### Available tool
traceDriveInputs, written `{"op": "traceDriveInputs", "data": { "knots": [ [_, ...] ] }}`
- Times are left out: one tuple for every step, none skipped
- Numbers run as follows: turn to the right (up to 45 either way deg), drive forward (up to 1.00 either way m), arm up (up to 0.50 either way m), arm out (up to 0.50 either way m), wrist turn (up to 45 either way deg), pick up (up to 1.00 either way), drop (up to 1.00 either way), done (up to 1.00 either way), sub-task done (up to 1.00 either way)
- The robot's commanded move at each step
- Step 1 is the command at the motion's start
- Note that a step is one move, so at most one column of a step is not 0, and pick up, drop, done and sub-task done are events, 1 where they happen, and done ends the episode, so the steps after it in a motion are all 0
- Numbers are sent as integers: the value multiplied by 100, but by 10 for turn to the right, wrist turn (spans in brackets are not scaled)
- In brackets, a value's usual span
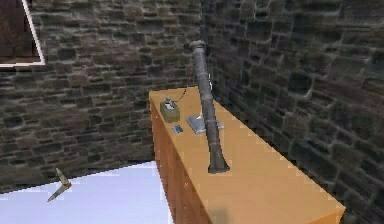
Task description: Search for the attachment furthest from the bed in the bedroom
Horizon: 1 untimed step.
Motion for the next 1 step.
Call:
{"op": "traceDriveInputs", "data": {
  "knots": [
    [0, 0, 0, 0, 0, 0, 0, 100, 0]
  ]
}}
